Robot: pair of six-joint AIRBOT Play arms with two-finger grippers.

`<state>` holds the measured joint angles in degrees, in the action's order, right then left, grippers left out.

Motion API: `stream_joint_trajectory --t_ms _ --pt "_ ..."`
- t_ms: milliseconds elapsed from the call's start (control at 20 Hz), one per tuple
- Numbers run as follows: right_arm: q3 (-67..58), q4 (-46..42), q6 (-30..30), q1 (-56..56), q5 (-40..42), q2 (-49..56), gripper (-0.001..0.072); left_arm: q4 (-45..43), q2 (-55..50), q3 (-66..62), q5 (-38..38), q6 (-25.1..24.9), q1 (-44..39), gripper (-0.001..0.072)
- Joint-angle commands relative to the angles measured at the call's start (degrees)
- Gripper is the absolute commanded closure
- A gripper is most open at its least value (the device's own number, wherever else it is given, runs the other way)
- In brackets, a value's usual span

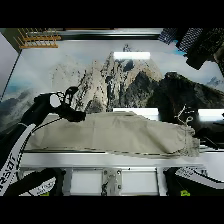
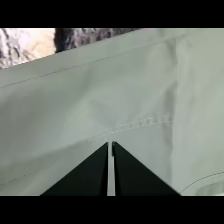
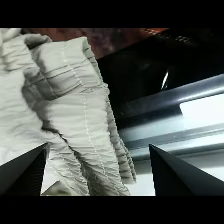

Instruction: Fold the clothes and pants, and hang the long-sleeved shirts on hangers.

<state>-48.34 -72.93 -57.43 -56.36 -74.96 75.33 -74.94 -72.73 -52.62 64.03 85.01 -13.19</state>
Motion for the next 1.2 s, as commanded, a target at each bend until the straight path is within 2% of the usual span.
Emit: stream_joint_trajectory --t_ms 0,250,300,350,400,500,700,950,1150 --pt "0.02 0.17 1.55 0.02 1.40 4.00 -0.0004 0.02 -1.49 -0.04 -0.63 -0.09 -2.05 0.0673" --pt "0.02 2.54 2.16 0.04 2.12 5.77 -0.0004 -0.04 -1.44 -0.07 -4.46 1.36 -0.35 0.0672" --pt "0.00 2.54 2.16 0.04 2.12 5.75 -0.0004 -0.02 -1.44 -0.17 -5.16 0.02 0.39 0.0610" --pt "0.00 2.51 2.14 0.04 2.08 5.77 -0.0004 -0.04 -1.44 -0.24 -6.01 -3.06 1.29 0.0271" --pt "0.00 2.51 2.14 0.04 1.92 5.75 -0.0004 0.00 -1.57 -0.46 -6.62 -6.14 2.34 0.0087" --pt "0.00 2.51 2.14 0.04 1.49 5.75 -0.0004 -0.04 -4.07 -3.85 -3.08 -15.39 4.94 0.0087" --pt "0.00 2.47 2.14 0.04 1.03 5.77 -0.0004 -0.07 -13.42 -12.96 3.54 -25.46 8.85 0.0088" --pt "0.00 2.03 3.34 0.04 -0.46 5.77 -0.0004 -0.04 -24.41 -21.27 11.28 -32.28 8.26 0.0089" --pt "0.02 2.05 3.69 0.07 -0.50 5.77 -0.0004 -0.11 -28.50 -22.53 12.48 -32.15 8.11 0.0089"
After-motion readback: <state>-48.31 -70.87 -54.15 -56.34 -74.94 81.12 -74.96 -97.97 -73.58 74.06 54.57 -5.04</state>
